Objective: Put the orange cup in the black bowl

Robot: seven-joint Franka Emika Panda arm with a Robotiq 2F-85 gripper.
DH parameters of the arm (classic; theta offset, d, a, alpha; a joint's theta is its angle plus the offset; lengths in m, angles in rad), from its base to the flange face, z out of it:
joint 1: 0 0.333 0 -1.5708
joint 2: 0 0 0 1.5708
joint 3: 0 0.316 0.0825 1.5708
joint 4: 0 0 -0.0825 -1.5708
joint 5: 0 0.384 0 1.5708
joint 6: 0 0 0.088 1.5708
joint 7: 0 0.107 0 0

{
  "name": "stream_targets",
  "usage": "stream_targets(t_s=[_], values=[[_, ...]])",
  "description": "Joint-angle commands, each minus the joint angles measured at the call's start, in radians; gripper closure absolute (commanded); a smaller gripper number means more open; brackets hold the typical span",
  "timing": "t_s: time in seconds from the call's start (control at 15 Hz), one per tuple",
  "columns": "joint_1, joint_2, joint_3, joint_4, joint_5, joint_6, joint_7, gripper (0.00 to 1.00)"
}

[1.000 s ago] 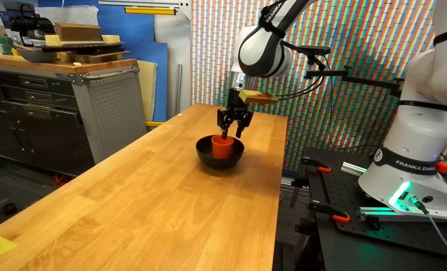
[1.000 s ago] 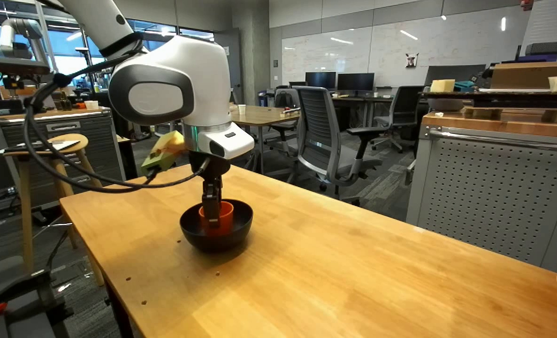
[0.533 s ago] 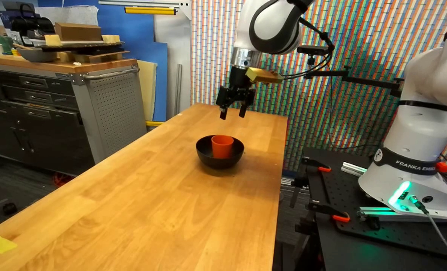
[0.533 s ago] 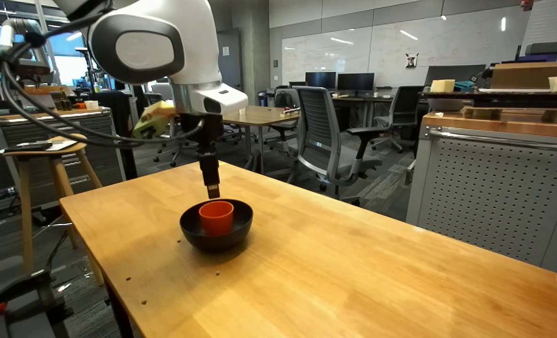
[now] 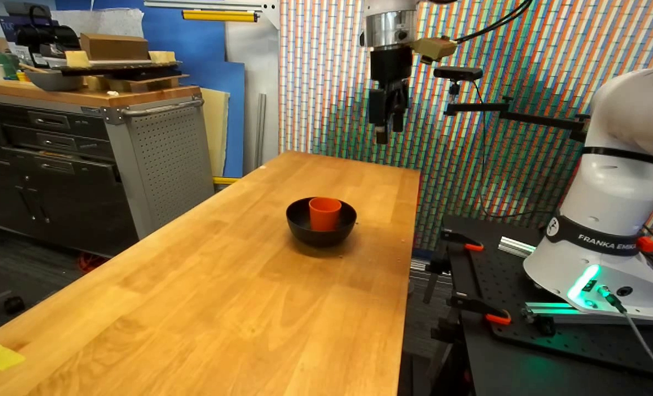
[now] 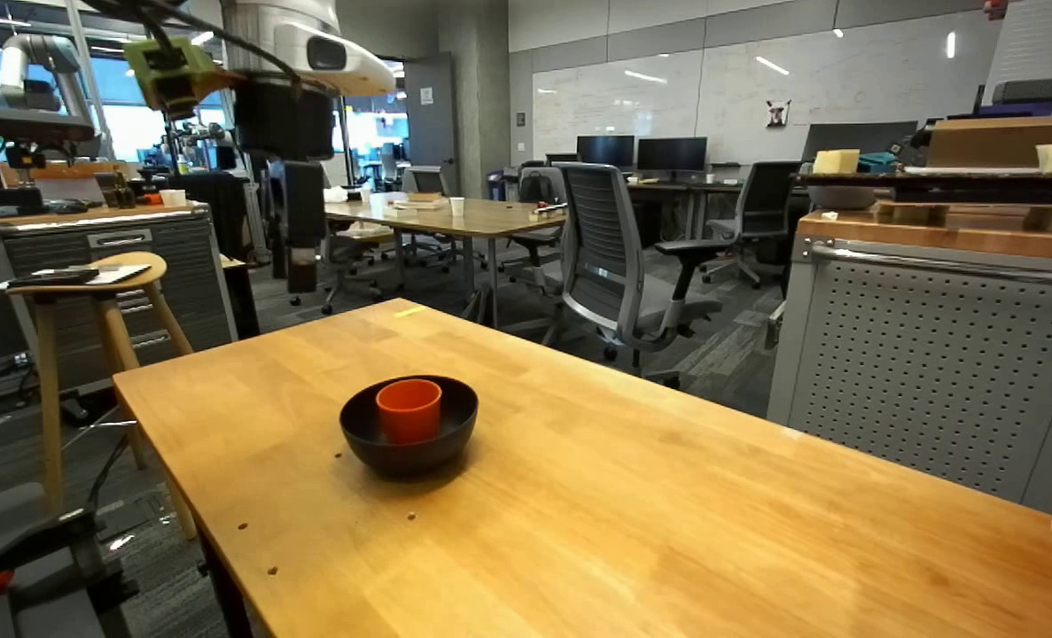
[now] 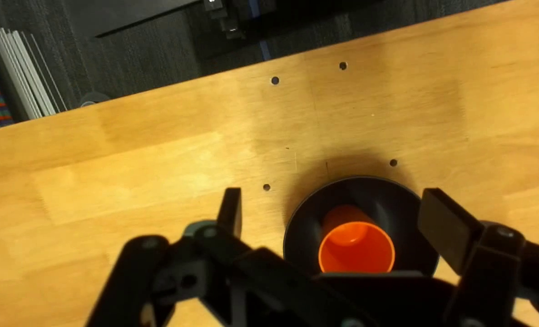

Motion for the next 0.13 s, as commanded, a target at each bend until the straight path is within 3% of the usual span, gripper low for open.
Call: stream_targets(t_s=[0.0, 0.07], values=[[0.003, -0.024, 0.003, 0.001, -0.001, -0.024, -0.008, 0.00], [0.003, -0.038, 0.004, 0.000, -0.002, -0.033, -0.012, 0.00]])
